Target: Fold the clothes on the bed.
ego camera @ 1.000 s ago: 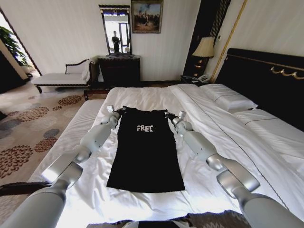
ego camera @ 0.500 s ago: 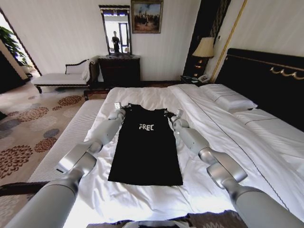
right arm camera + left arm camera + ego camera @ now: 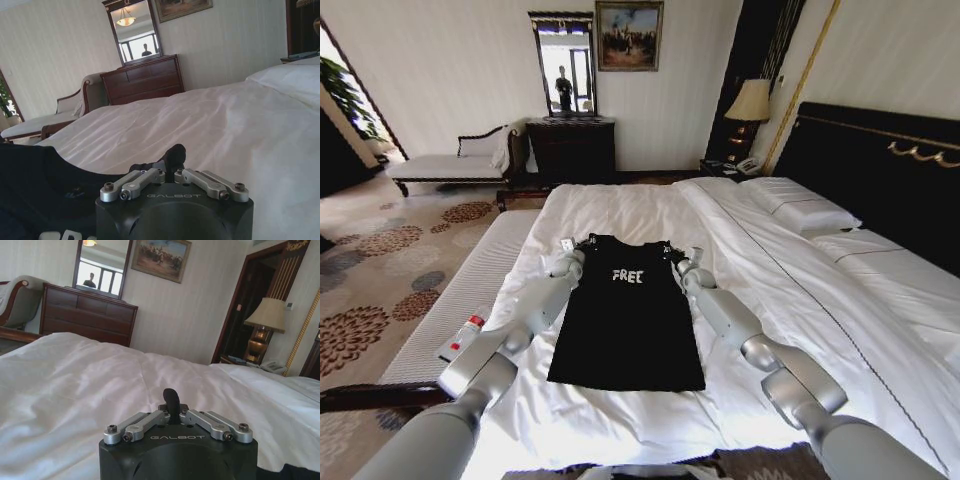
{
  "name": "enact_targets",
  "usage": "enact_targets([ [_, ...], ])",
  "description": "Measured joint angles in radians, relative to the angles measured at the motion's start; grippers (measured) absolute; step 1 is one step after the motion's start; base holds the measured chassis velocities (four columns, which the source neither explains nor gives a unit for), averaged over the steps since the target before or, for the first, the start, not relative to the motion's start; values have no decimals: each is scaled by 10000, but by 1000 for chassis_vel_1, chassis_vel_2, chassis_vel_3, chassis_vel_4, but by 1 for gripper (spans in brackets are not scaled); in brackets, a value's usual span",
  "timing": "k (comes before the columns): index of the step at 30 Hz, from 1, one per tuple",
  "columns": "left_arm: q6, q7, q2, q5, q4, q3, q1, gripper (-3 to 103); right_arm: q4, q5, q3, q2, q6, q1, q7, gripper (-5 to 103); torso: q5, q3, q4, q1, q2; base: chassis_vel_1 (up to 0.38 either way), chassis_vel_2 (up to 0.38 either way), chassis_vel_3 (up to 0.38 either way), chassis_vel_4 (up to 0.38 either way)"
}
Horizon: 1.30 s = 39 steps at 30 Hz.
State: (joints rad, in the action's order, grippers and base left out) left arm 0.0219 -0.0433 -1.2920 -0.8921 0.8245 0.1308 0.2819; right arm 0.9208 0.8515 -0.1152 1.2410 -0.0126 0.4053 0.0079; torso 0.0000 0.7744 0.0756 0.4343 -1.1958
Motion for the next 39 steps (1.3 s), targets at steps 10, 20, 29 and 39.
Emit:
enact_targets([
  [10,469,-774,1026,363,3294,-477,3282,2,2434,-1073,713,-424,-339,2460,611,3,1,1,-8,0,0,0,0,0,0],
  [20,556,-1064,2701,799,7433,-1481,6534,2,5733,-2517,2204,-1929,-730,5850,774,3,-2,-1,0,-2,-2,0,0,0,0],
  [29,1202,-841,3112,2072,8941,-2566,9574,2,7120,-3524,2870,-1664,-1200,8252,477,3,-2,0,0,-2,-2,0,0,0,0],
  [39,1533,-568,3018,3059,9718,-3189,11409,2,7539,-4568,3327,-670,-1565,9867,302,3,-2,1,1,-1,-1,0,0,0,0],
])
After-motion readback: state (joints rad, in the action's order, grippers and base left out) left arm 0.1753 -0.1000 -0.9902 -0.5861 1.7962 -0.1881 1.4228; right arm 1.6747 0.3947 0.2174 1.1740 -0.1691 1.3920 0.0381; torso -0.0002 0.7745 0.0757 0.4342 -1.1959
